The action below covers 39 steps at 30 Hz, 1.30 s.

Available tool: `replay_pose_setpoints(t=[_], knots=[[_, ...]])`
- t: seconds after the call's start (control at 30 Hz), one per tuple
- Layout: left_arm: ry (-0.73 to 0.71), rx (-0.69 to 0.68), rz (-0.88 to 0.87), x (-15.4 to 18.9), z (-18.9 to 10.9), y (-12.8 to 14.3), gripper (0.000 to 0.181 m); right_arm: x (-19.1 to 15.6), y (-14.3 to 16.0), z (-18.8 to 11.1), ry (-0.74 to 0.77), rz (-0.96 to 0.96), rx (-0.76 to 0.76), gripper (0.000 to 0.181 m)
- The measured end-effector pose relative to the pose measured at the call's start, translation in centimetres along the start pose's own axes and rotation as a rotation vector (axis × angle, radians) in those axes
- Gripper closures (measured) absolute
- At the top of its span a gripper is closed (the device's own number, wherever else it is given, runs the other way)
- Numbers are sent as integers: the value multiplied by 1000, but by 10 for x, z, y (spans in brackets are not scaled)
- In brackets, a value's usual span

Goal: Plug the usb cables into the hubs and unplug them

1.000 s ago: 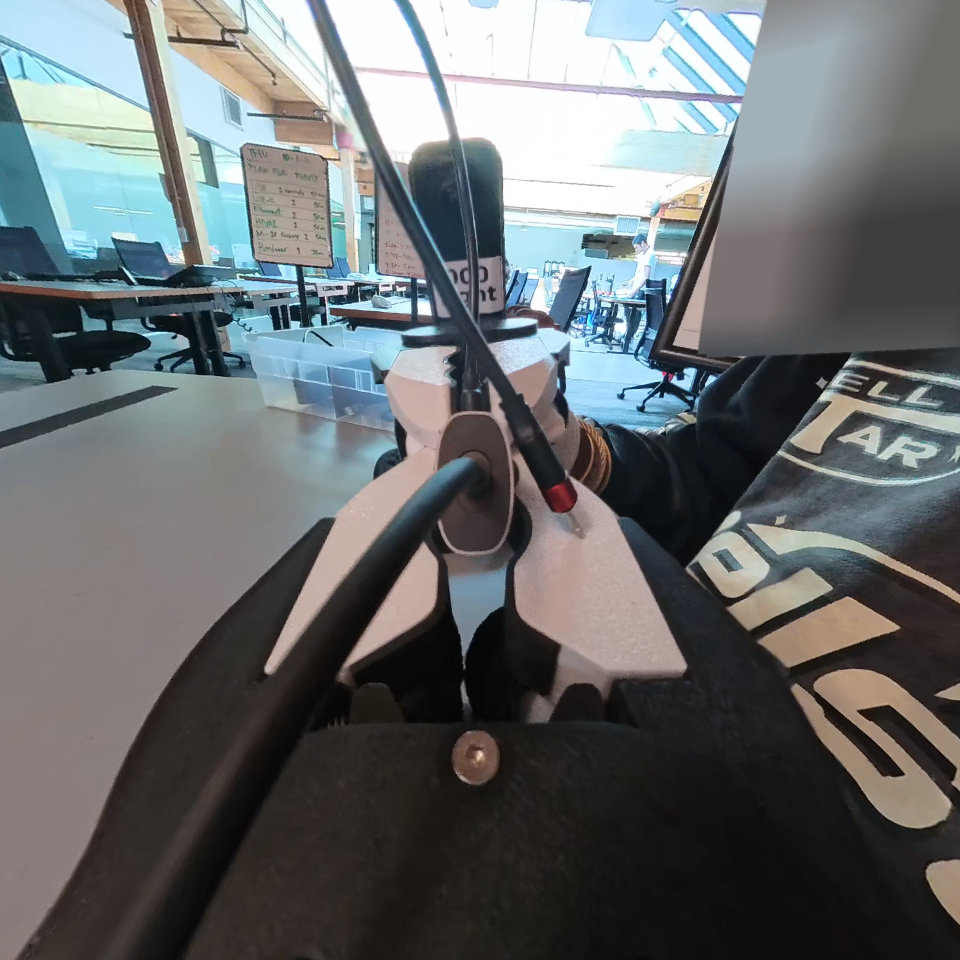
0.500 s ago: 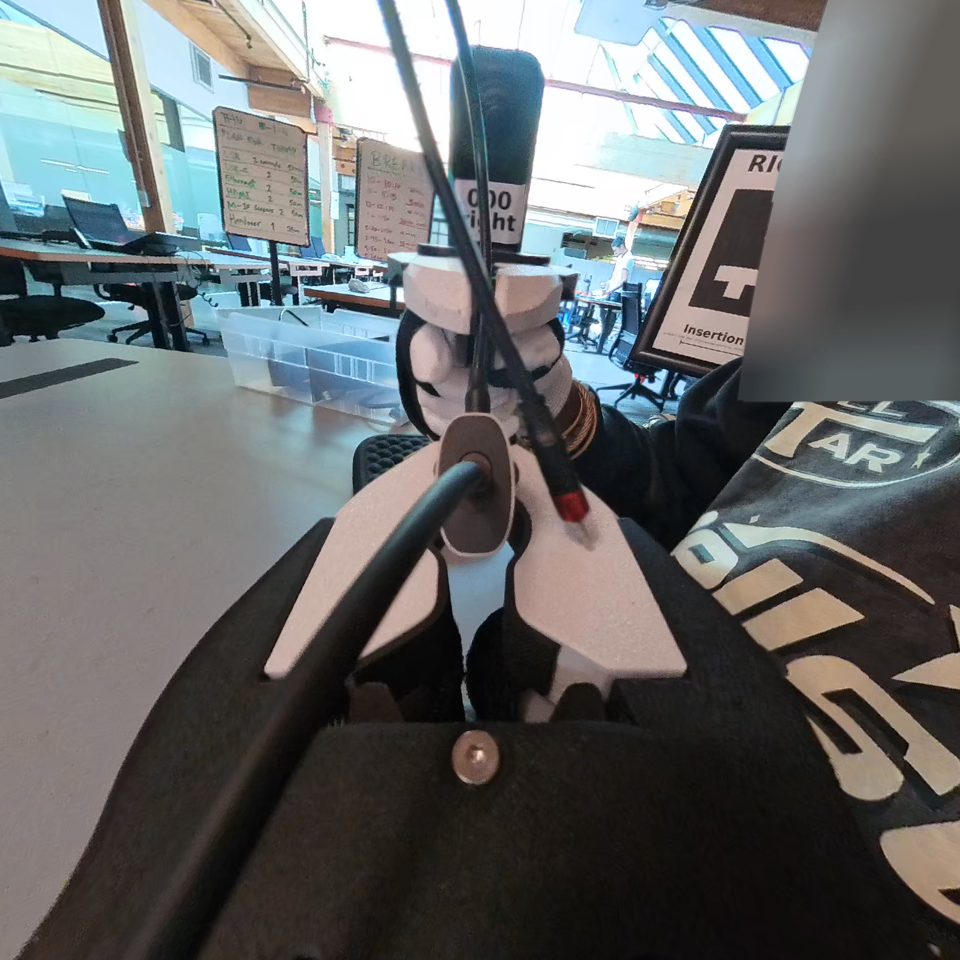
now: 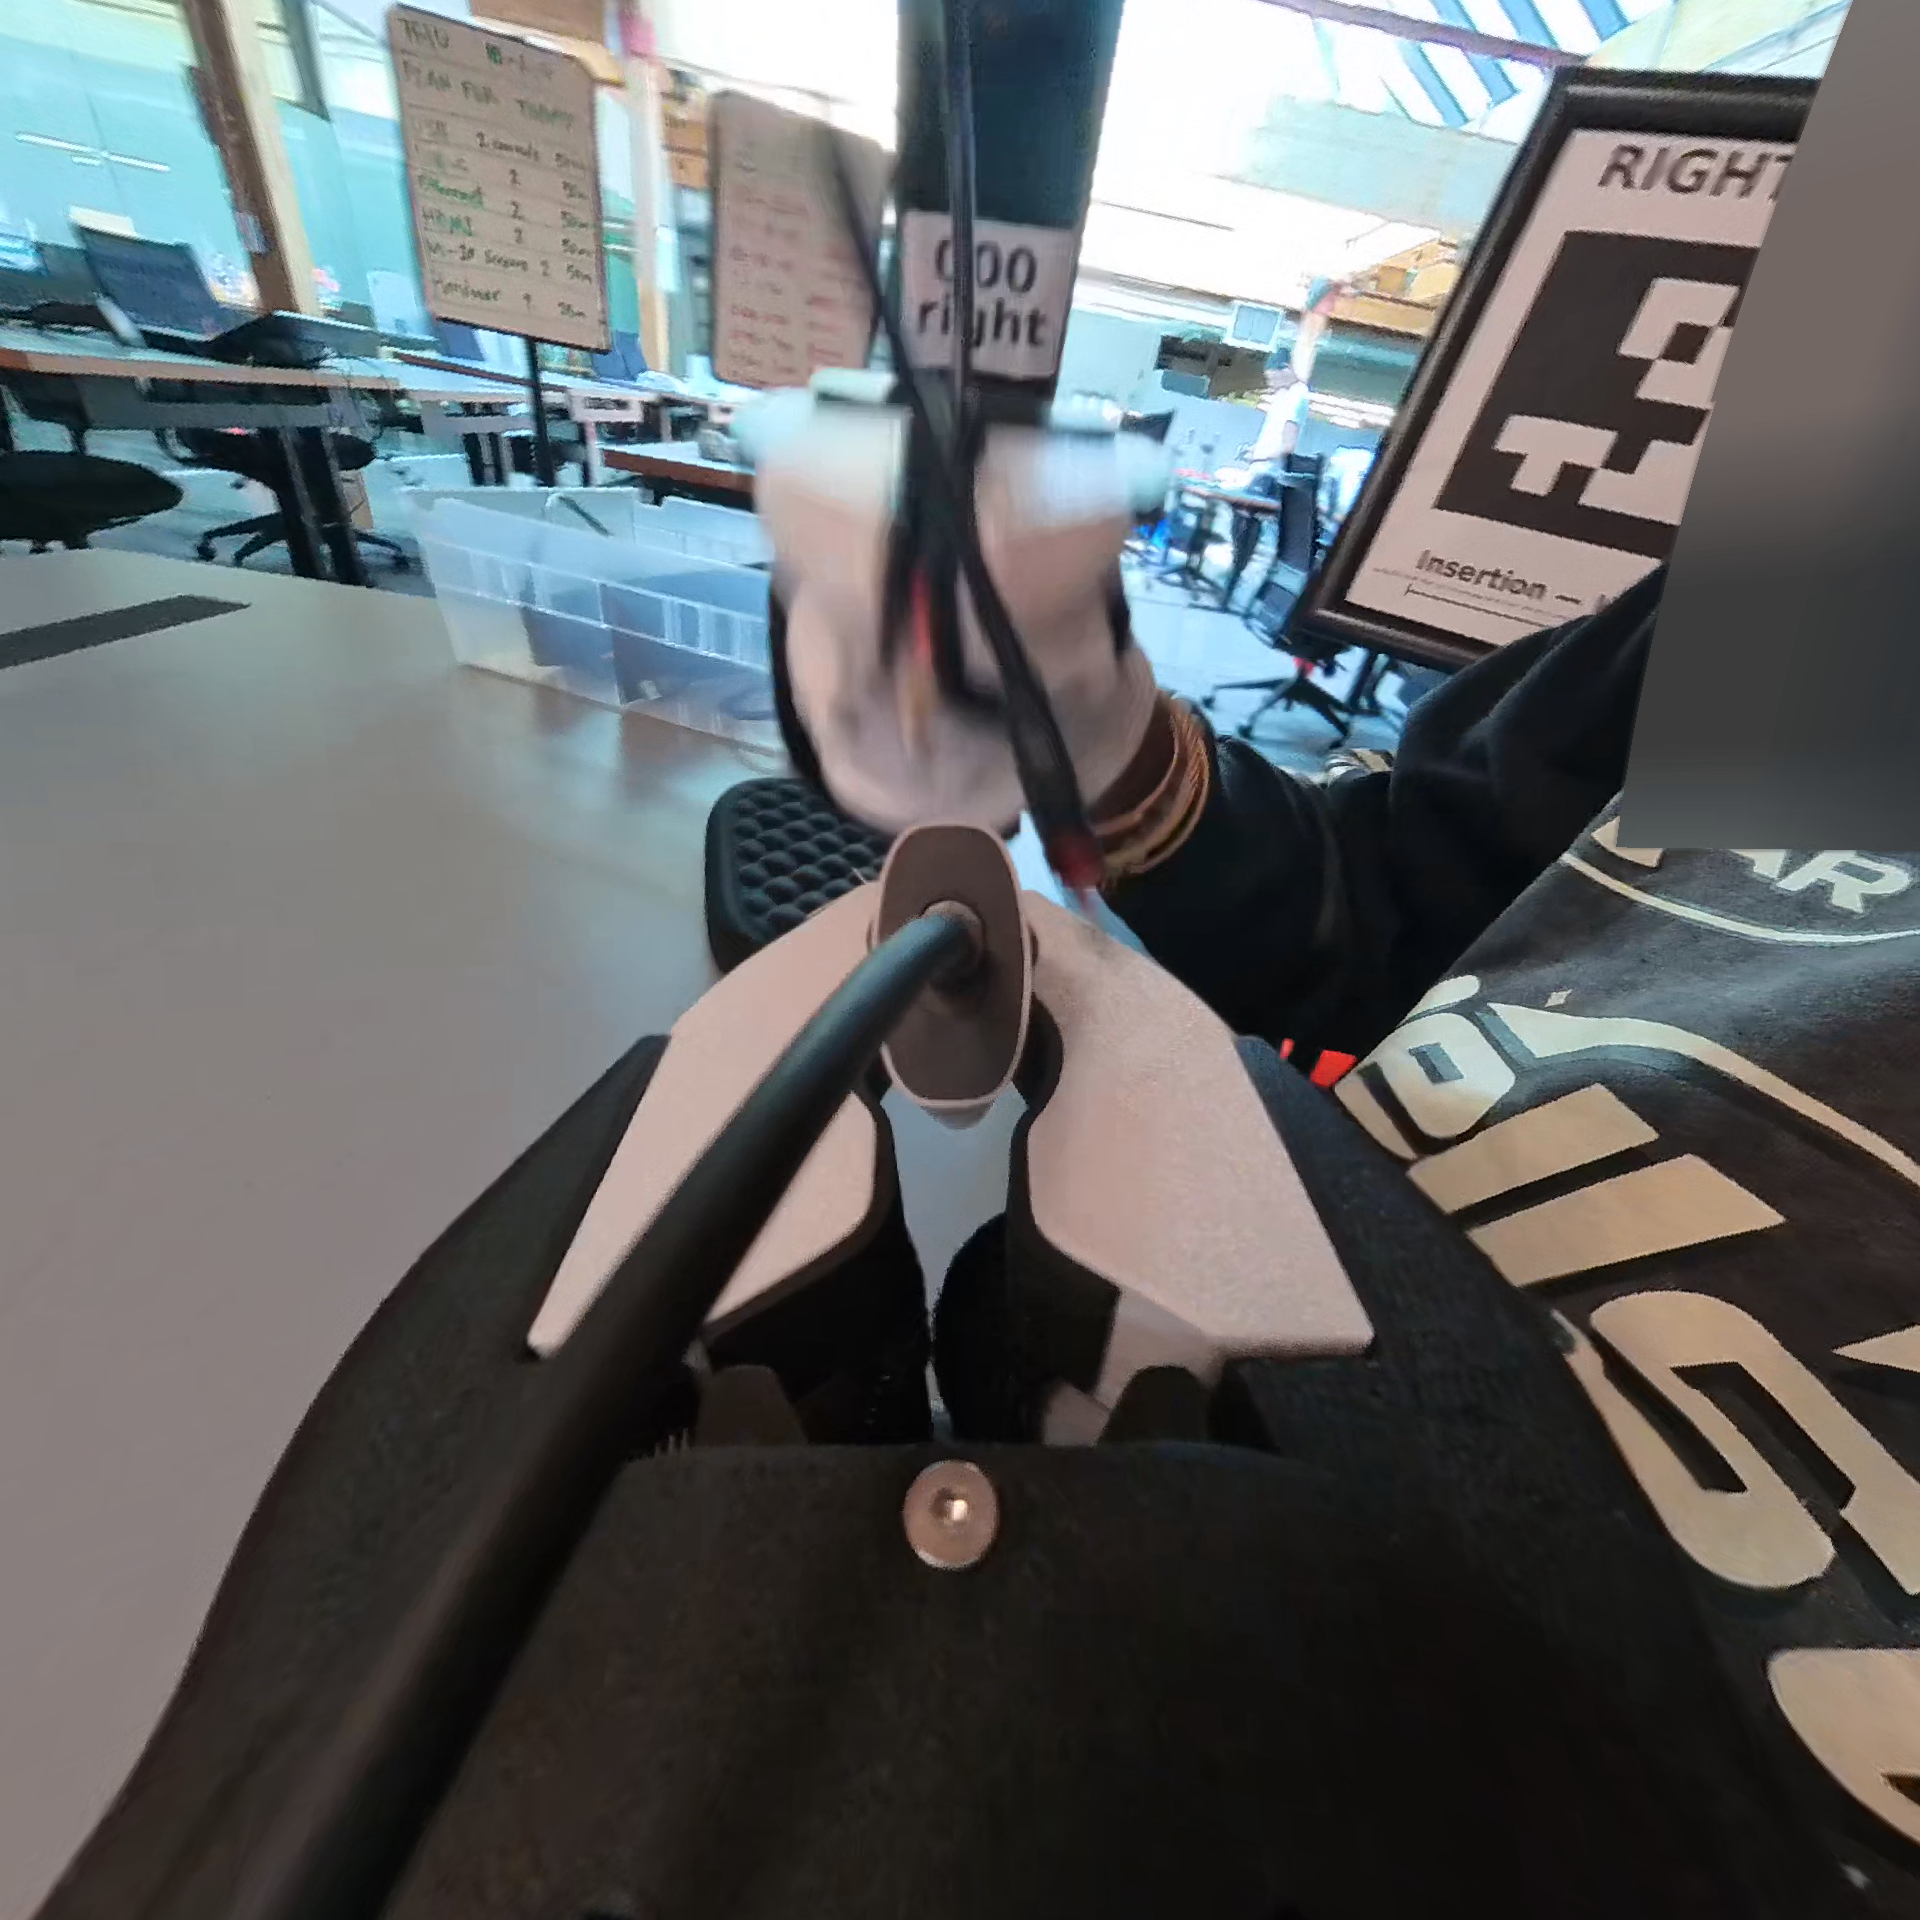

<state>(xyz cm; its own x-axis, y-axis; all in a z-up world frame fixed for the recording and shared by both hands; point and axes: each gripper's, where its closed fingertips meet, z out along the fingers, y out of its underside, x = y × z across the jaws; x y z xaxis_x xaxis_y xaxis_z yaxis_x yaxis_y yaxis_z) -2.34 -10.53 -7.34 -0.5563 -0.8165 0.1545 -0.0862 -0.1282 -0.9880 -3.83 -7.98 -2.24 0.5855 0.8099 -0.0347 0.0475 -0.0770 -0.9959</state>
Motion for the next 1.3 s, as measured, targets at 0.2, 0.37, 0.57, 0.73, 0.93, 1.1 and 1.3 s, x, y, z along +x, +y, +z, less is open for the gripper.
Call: replay_pose_setpoints(t=[0.2, 0.37, 0.57, 0.73, 0.93, 1.1, 1.3], knots=[[32, 156, -11, 3, -16, -20, 165, 47, -97, -202, 488, -120, 328, 174], [18, 122, 8, 3, -11, -16, 165, 54, -90, -299, 994, -204, 123, 174], [11, 143, -39, -2, -13, -17, 166, 51, -14, -379, 1281, -12, -404, 174], [-1, 134, -34, -3, -12, -16, 166, 55, 61, -422, 1324, 138, -840, 174], [0, 126, -40, -4, -11, -15, 165, 77, 105, -481, 1524, 231, -1049, 174], [-1, 128, -39, -4, -11, -15, 166, 93, 107, -499, 1621, 106, -1130, 173], [1, 125, -37, -3, -11, -15, 165, 106, 125, -462, 1396, 80, -1079, 161]])
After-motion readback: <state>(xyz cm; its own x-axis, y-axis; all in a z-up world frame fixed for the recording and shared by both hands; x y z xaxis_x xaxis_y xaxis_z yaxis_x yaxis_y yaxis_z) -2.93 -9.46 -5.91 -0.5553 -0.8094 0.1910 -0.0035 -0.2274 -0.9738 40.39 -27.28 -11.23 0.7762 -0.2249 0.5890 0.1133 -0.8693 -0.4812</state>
